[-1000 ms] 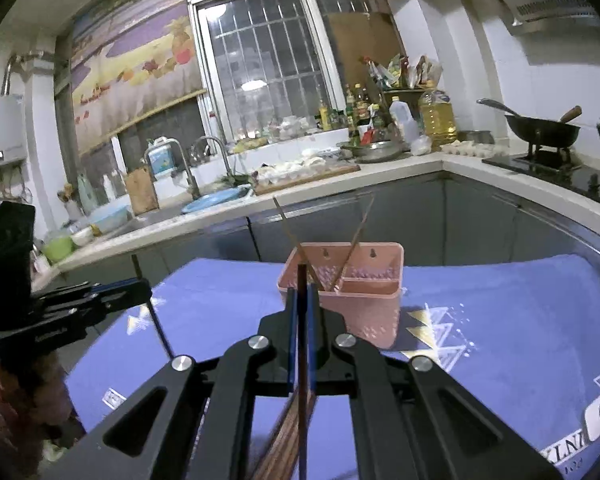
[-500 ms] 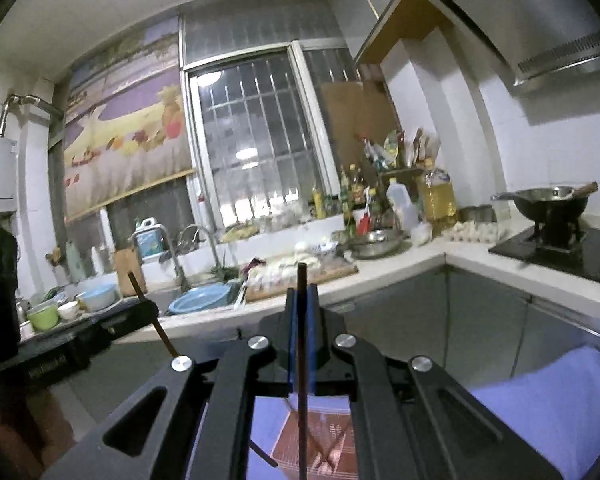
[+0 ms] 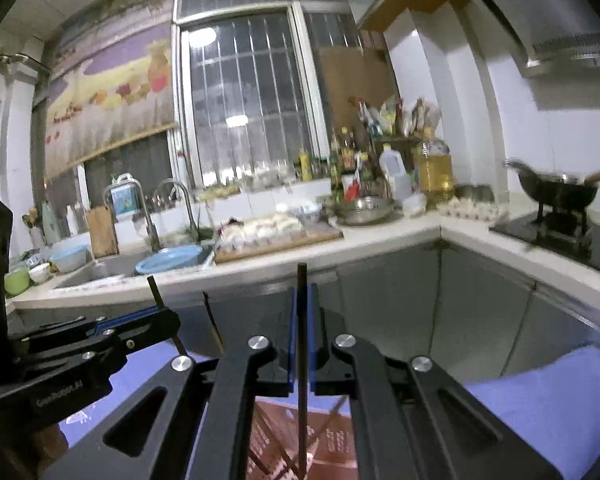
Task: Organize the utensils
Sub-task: 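Lower the chopsticks into the basket and open both tools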
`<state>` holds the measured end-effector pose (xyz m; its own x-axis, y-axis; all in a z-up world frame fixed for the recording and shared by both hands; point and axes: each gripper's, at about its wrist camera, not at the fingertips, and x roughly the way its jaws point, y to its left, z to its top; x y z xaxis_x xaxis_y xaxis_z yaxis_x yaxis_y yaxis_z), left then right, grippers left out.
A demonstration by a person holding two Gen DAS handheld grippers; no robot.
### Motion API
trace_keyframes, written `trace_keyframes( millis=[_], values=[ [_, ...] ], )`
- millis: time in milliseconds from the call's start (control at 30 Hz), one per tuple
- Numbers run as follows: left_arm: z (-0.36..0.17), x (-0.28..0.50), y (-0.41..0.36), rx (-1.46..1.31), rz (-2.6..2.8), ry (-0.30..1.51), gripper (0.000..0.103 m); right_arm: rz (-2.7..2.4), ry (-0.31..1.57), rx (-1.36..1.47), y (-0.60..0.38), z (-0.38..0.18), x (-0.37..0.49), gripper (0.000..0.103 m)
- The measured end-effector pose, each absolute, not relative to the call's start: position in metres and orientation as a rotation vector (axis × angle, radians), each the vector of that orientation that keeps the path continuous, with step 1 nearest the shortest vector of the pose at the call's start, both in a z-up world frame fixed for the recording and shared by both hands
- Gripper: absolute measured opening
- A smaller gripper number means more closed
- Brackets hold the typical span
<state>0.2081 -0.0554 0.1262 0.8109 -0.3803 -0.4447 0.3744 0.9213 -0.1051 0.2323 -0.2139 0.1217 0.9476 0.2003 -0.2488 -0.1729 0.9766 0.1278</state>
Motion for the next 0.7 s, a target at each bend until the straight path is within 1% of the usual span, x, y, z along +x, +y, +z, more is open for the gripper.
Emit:
trace_keyframes(
  millis=[133,167,200,233,267,300,333,533,633,700],
  values=[
    [0.106,0.212,-0.062,0.010,-0.388,0.545,0.005,0.197,0.320,0.117,-0.213,0.106,0.235,0.006],
    [0.103,0.213,-0.062,0.010,-0.383,0.562,0.006,0.200,0.325,0.119,-0.211,0.105,0.234,0.008],
    [0.100,0.212,-0.062,0.011,-0.379,0.573,0.012,0.201,0.326,0.118,-0.210,0.105,0.231,0.010],
    [0.100,0.210,-0.062,0.011,-0.372,0.576,0.018,0.202,0.325,0.115,-0.208,0.106,0.228,0.016],
    [0.100,0.207,-0.060,0.009,-0.362,0.576,0.031,0.201,0.319,0.113,-0.207,0.108,0.223,0.028],
    [0.101,0.202,-0.057,0.000,-0.350,0.565,0.035,0.199,0.303,0.116,-0.206,0.111,0.214,0.035],
    [0.104,0.195,-0.054,-0.010,-0.347,0.551,0.035,0.197,0.289,0.120,-0.207,0.113,0.209,0.044],
    [0.109,0.125,-0.033,-0.025,-0.341,0.456,0.035,0.201,0.193,0.165,-0.214,0.123,0.143,0.045],
    [0.089,0.086,-0.024,-0.021,-0.337,0.451,0.035,0.199,0.204,0.215,-0.220,0.101,0.104,0.045],
    [0.066,0.063,-0.020,-0.011,-0.331,0.479,0.038,0.188,0.261,0.243,-0.222,0.071,0.078,0.045]
  ],
)
